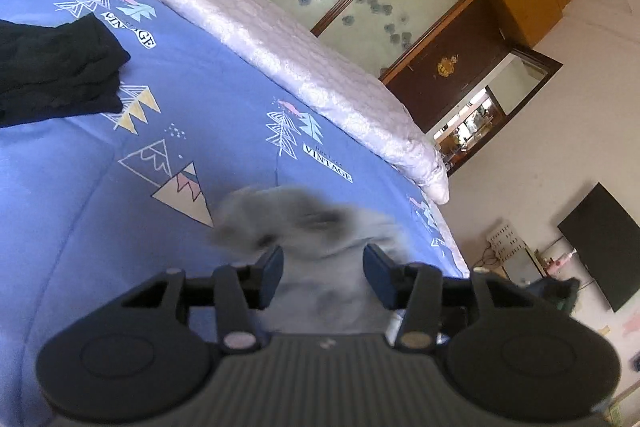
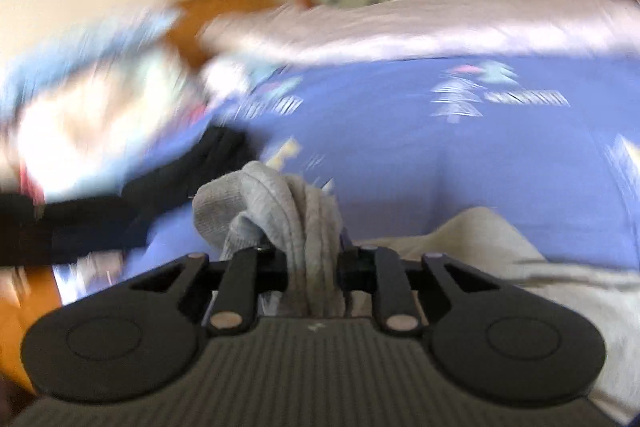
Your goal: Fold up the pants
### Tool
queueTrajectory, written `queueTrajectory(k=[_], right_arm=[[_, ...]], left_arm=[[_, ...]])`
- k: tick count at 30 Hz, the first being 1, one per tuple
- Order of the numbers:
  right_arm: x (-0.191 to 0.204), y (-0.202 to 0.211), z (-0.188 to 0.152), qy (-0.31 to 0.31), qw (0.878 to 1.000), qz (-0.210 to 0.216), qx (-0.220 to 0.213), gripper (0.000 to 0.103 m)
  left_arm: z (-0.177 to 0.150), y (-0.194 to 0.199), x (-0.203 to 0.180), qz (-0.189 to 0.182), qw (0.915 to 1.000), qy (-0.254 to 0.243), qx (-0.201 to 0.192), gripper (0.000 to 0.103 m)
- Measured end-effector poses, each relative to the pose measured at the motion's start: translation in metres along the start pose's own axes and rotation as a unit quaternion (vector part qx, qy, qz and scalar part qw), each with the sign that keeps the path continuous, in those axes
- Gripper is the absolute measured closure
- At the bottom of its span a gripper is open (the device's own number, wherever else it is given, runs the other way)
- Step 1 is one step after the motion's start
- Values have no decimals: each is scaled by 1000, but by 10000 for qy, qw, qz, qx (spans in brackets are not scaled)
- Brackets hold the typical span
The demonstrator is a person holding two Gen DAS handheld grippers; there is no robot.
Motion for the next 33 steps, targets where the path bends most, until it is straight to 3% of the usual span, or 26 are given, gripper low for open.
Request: queueTrajectory(k=[3,6,11,12,14,15,18,21,23,26,29,30,31,33], right_arm=[[-60,47,34,-1294,9898,84,-587,81],[-136,102,33,-2292,9673,-330,-1036,81],[-205,152,-38,-2696,9503,-1326,-819,74],[-217,157,-51,-2940,9431,-1350,-772,74],[-229,172,-63,-3248,9348,-1193,-797,61],[-229,178,-62,-3237,9349,-1175,-862,58],[-229,196,-51,-3237,9328,-1003,-1225,37],[-243,205,-45,-3481,9201,-1039,-1464,35],[-256,210,-40,-3551,9158,-1164,-1473,40],[-261,201,-27,-3182,9280,-1351,-1388,45],[-261,182,-23,-2956,9405,-1344,-1000,45],[-258,176,-24,-2825,9456,-1378,-840,50],[-254,172,-25,-2616,9511,-1492,-689,83],[-247,180,-26,-2538,9536,-1482,-649,87]], left_arm=[[-8,-23,-14,-83,9995,-91,300,56],[-29,-54,-41,-268,9964,-325,731,54],[-74,-117,-87,-374,9829,-915,1551,52],[-84,-130,-94,-325,9790,-1032,1731,52],[-98,-145,-104,-220,9726,-1288,1921,52],[-104,-150,-108,-161,9699,-1387,1996,51],[-120,-161,-117,1,9619,-1584,2228,45],[-131,-171,-107,331,9547,-1705,2418,49],[-137,-173,-101,429,9511,-1739,2516,52],[-140,-171,-95,495,9488,-1717,2605,52],[-139,-169,-91,503,9497,-1634,2623,51],[-140,-169,-90,513,9498,-1613,2633,51],[-139,-169,-88,512,9499,-1587,2643,54],[-137,-165,-88,459,9512,-1551,2628,63]])
Point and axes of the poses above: each gripper's, at about its wrist camera, not at the fingertips, and y roughly against the way its jaws point, x to its left, z to its top, the point moved 10 cm from there along -y, roughly the way its jaws point, and after that the axes turned 10 degrees about -y, right-handed, at the moved point
